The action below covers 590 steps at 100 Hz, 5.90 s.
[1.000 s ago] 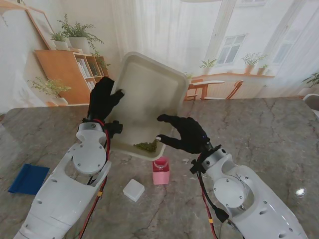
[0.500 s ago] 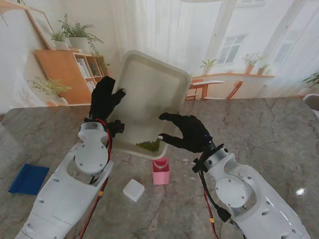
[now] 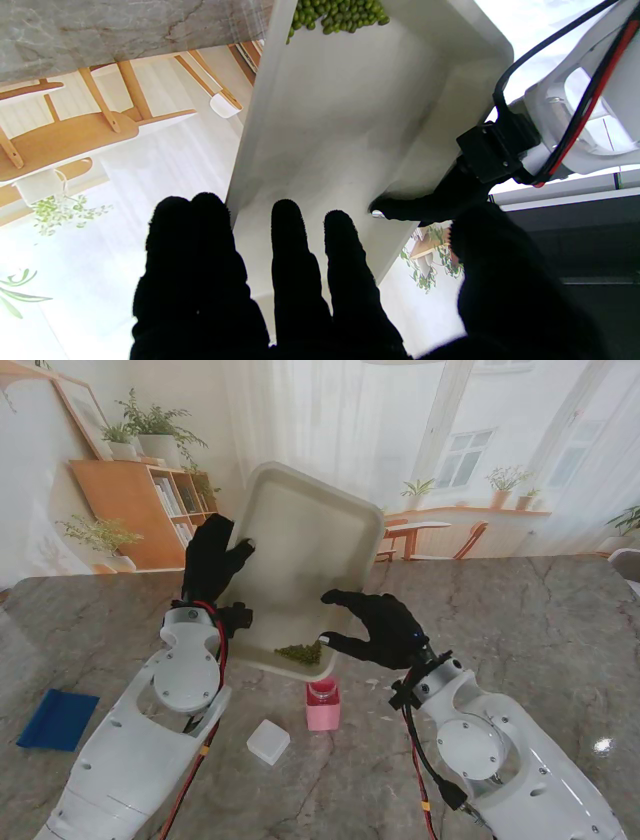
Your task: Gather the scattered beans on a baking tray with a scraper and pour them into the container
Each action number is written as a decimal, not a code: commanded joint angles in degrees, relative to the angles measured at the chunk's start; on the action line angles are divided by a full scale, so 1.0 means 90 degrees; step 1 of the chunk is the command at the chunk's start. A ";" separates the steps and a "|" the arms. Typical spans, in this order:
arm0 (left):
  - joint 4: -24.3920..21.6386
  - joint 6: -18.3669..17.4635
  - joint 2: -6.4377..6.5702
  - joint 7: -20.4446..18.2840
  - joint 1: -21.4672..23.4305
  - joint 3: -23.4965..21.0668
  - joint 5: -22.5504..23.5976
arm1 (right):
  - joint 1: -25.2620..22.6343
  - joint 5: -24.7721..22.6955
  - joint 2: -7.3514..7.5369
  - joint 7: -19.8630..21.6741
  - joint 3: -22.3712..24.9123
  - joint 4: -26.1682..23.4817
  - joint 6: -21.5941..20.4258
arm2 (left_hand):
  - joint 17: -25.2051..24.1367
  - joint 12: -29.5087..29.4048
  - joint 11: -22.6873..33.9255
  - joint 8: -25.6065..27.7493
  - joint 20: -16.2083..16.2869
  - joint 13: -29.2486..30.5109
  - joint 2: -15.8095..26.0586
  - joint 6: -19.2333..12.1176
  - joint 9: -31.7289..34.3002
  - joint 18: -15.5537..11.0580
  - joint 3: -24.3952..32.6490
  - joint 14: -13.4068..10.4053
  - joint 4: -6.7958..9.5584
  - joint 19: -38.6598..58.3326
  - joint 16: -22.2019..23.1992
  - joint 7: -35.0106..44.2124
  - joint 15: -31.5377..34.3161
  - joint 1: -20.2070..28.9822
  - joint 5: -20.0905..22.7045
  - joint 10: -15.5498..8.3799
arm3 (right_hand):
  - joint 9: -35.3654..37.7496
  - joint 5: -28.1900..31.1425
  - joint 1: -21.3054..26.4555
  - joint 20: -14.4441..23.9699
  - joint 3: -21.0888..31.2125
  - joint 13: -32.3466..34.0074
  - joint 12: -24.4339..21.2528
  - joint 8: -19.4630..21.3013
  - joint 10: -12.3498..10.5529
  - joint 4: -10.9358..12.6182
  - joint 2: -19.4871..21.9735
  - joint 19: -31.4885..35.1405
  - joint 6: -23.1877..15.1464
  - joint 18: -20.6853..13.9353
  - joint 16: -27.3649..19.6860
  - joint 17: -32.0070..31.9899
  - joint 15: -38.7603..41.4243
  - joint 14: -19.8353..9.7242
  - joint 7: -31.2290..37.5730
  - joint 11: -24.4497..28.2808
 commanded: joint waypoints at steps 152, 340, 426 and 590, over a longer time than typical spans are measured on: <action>-0.0190 -0.0200 -0.0059 -0.0198 -0.0017 0.0161 -0.0128 | -0.0143 -0.0004 -0.0018 0.0063 0.0049 -0.0137 -0.0030 | 0.0374 0.0107 0.0176 0.0089 0.0233 0.0096 0.0256 0.0250 0.0186 -0.1443 0.0306 -0.0812 0.0714 0.0654 0.0051 0.0159 -0.0019 0.0411 -0.0103 -0.0693 | 0.0055 0.0035 -0.0080 0.0106 0.0024 -0.0023 0.0050 0.0028 -0.0107 0.0167 0.0112 -0.0037 -0.0133 -0.0145 -0.0035 -0.0018 -0.0132 -0.1232 0.0039 0.0057; -0.0613 -0.0107 -0.0009 -0.0265 0.0207 0.0198 0.0004 | -0.0317 -0.0138 -0.0037 -0.0163 0.0132 -0.0227 -0.0076 | 0.0407 0.0116 0.0144 0.0089 0.0212 0.0151 0.0238 0.0232 0.0246 -0.1487 0.0332 -0.0801 0.0734 0.0768 0.0049 0.0167 -0.0023 0.0391 -0.0063 -0.0677 | 0.0063 0.0039 -0.0076 0.0102 0.0020 -0.0020 0.0053 0.0030 -0.0103 0.0167 0.0117 -0.0034 -0.0124 -0.0139 -0.0036 -0.0022 -0.0128 -0.1230 0.0042 0.0062; -0.0895 -0.0150 -0.0007 -0.0183 0.0389 0.0281 0.0118 | -0.0532 -0.0231 -0.0039 -0.0274 0.0251 -0.0336 -0.0116 | 0.0418 0.0119 0.0138 0.0089 0.0178 0.0155 0.0225 0.0233 0.0260 -0.1487 0.0346 -0.0783 0.0743 0.0821 0.0032 0.0170 -0.0001 0.0387 -0.0055 -0.0651 | 0.0068 0.0050 -0.0078 0.0102 0.0024 -0.0004 0.0054 0.0031 -0.0110 0.0167 0.0116 -0.0034 -0.0121 -0.0136 -0.0033 -0.0017 -0.0126 -0.1238 0.0047 0.0062; -0.1166 -0.0620 0.0052 -0.0205 0.0727 0.0252 0.0209 | -0.0691 -0.0274 -0.0047 -0.0375 0.0279 -0.0411 -0.0131 | 0.0443 0.0138 0.0136 0.0089 0.0136 0.0201 0.0201 0.0213 0.0307 -0.1509 0.0377 -0.0771 0.0768 0.0932 0.0018 0.0182 0.0045 0.0359 -0.0021 -0.0654 | 0.0072 0.0037 -0.0082 0.0102 0.0027 -0.0006 0.0055 0.0028 -0.0107 0.0168 0.0115 -0.0038 -0.0127 -0.0134 -0.0033 -0.0019 -0.0128 -0.1235 0.0042 0.0065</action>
